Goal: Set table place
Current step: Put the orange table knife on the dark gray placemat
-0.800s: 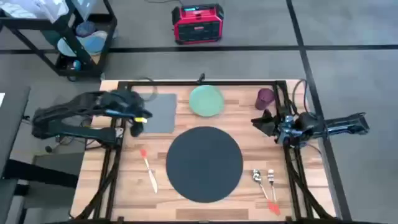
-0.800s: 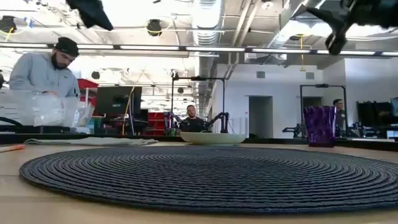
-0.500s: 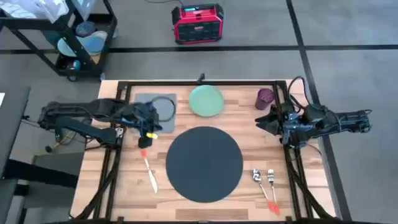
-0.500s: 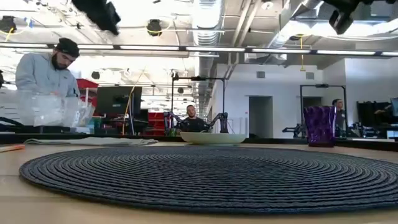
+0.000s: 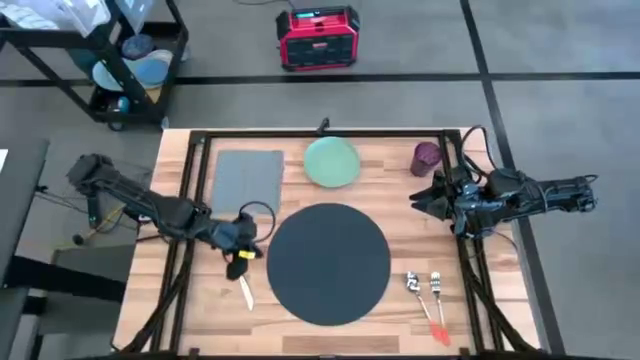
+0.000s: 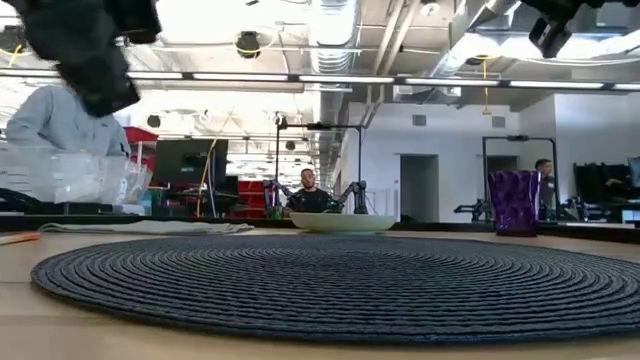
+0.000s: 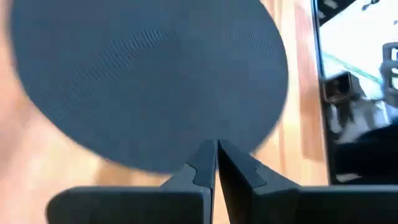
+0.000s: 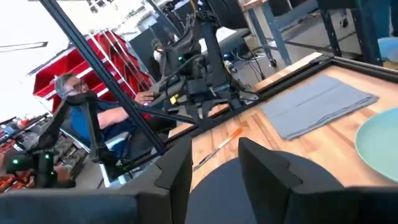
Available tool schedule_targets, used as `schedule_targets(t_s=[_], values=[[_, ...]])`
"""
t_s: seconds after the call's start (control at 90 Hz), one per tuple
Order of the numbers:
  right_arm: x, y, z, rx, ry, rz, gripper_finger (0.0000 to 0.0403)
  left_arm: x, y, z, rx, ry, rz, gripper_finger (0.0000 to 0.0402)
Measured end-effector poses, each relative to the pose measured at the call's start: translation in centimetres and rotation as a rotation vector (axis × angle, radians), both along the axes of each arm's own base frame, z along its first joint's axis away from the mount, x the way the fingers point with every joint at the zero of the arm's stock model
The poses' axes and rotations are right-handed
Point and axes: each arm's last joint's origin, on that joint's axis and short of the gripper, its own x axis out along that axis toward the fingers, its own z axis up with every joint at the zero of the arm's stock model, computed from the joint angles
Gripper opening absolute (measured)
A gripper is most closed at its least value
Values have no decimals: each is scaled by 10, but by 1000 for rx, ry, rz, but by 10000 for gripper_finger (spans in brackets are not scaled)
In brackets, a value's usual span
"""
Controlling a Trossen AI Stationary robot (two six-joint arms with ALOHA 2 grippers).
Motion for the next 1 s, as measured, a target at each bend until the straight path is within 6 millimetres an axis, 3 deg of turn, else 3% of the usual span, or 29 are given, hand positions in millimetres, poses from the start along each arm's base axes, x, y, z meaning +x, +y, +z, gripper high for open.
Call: schedule_targets(t_s=[0.144, 0.244, 0.456, 0.522, 0.678, 0.867, 1.0], values=[[1, 1, -2, 30, 26, 30, 118, 4, -16, 1, -154, -55, -190, 16], [1, 2, -5, 38, 58, 48, 118, 11, -20, 3, -224, -80, -178, 34], [0, 1, -13, 46, 138, 42, 118, 29, -27, 1, -76, -257, -340, 51], [0, 1, -12, 48, 126, 43, 118, 33, -30, 5, -57, -195, -347, 50], [0, 1, -10, 68, 108, 42, 118, 26, -13, -9, 47, 255, -93, 39], [0, 1, -10, 76, 112, 41, 118, 24, -11, -10, -83, 347, 97, 37], [0, 1, -10, 148, 115, 36, 118, 14, -7, -15, -138, 484, 358, 37]])
